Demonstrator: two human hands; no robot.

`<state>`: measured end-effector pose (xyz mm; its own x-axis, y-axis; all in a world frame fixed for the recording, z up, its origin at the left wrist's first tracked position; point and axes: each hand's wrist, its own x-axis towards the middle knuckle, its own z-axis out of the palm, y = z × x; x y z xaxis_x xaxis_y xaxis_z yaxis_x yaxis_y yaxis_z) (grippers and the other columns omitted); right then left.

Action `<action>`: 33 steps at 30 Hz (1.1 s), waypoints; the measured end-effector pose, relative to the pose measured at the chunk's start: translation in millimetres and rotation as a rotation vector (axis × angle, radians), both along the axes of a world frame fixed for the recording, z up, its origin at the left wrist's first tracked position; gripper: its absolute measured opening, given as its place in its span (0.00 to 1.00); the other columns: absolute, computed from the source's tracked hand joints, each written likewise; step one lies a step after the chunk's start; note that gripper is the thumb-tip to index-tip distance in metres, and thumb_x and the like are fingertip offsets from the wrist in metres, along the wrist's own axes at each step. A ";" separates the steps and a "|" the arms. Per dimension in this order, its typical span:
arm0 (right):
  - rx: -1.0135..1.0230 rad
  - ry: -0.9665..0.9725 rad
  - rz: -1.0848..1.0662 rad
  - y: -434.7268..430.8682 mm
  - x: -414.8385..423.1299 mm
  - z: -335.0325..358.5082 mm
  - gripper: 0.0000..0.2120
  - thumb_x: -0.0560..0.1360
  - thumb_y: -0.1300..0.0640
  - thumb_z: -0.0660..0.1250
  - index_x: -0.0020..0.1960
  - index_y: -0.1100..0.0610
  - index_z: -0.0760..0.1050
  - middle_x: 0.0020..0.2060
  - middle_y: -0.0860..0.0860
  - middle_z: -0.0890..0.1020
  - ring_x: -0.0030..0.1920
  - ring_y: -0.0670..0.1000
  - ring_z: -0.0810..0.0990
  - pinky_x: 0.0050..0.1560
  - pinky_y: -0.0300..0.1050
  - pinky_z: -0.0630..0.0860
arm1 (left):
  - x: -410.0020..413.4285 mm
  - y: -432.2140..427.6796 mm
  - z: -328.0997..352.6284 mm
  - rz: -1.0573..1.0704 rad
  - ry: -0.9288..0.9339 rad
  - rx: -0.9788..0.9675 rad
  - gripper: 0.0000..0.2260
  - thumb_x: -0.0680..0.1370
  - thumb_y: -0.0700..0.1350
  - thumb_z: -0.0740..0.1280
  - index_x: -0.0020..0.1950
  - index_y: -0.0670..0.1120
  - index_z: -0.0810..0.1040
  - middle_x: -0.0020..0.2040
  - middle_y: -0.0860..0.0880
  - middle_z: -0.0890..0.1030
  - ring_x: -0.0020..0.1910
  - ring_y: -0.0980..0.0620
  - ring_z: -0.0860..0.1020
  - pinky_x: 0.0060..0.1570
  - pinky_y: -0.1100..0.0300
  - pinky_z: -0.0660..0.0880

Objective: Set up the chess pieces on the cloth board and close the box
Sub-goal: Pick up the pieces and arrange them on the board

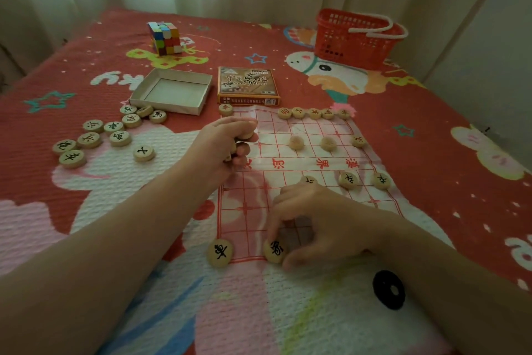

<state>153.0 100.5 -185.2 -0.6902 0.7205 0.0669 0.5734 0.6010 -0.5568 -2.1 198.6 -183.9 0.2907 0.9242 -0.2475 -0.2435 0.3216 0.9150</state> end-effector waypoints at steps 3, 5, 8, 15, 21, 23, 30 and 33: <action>0.016 0.138 -0.060 0.7 3.2 1.5 0.12 0.64 0.53 0.76 0.45 0.56 0.80 0.39 0.47 0.81 0.41 0.45 0.77 0.44 0.43 0.74 | 0.2 -2.1 0.0 -0.033 0.011 0.002 0.04 0.76 0.37 0.63 0.47 0.42 0.77 0.33 0.48 0.76 0.22 0.58 0.65 0.19 0.68 0.61; 0.071 0.332 -0.235 4.1 5.8 2.7 0.09 0.66 0.52 0.73 0.44 0.54 0.79 0.37 0.44 0.80 0.39 0.43 0.76 0.41 0.38 0.73 | 0.4 -4.3 0.4 -0.089 0.006 -0.002 0.06 0.77 0.37 0.62 0.50 0.42 0.78 0.31 0.49 0.77 0.22 0.58 0.65 0.19 0.68 0.61; 0.159 0.478 -0.523 18.5 8.4 8.7 0.10 0.65 0.50 0.71 0.45 0.46 0.76 0.38 0.42 0.80 0.36 0.42 0.75 0.35 0.34 0.69 | 2.6 -6.9 1.5 -0.174 -0.009 -0.040 0.08 0.78 0.37 0.59 0.51 0.41 0.78 0.30 0.50 0.80 0.22 0.59 0.66 0.19 0.70 0.63; 0.371 0.272 -0.624 42.6 -4.2 2.2 0.17 0.64 0.52 0.72 0.52 0.53 0.78 0.39 0.40 0.74 0.36 0.39 0.71 0.39 0.29 0.68 | 5.2 -10.8 2.4 -0.268 0.031 -0.033 0.10 0.77 0.39 0.60 0.52 0.39 0.79 0.40 0.46 0.83 0.22 0.59 0.68 0.19 0.68 0.64; 0.449 0.322 -0.629 45.2 0.3 0.5 0.16 0.67 0.43 0.65 0.41 0.55 0.81 0.32 0.43 0.77 0.34 0.42 0.74 0.36 0.42 0.73 | 4.7 -13.5 7.7 -0.309 0.118 0.048 0.10 0.79 0.45 0.61 0.43 0.41 0.76 0.25 0.51 0.75 0.18 0.57 0.66 0.18 0.68 0.60; 0.421 0.309 -0.640 45.5 2.2 2.2 0.19 0.68 0.42 0.64 0.39 0.58 0.81 0.30 0.48 0.80 0.32 0.47 0.76 0.35 0.49 0.74 | 5.7 -15.0 8.2 -0.319 0.131 0.095 0.13 0.79 0.48 0.60 0.39 0.43 0.77 0.24 0.51 0.75 0.18 0.57 0.65 0.18 0.68 0.59; 0.255 0.343 -0.648 43.6 9.8 5.7 0.10 0.66 0.52 0.75 0.41 0.57 0.79 0.30 0.47 0.80 0.33 0.45 0.77 0.32 0.31 0.69 | 4.9 -13.9 5.1 -0.324 0.104 0.162 0.16 0.78 0.48 0.61 0.33 0.47 0.80 0.33 0.44 0.81 0.19 0.56 0.64 0.18 0.67 0.59; 0.258 0.350 -0.634 41.8 11.5 8.0 0.17 0.62 0.54 0.77 0.49 0.54 0.77 0.35 0.48 0.80 0.37 0.46 0.77 0.37 0.30 0.70 | 5.3 -14.5 4.8 -0.336 0.132 0.158 0.14 0.79 0.48 0.60 0.37 0.43 0.77 0.32 0.44 0.80 0.18 0.56 0.64 0.17 0.67 0.58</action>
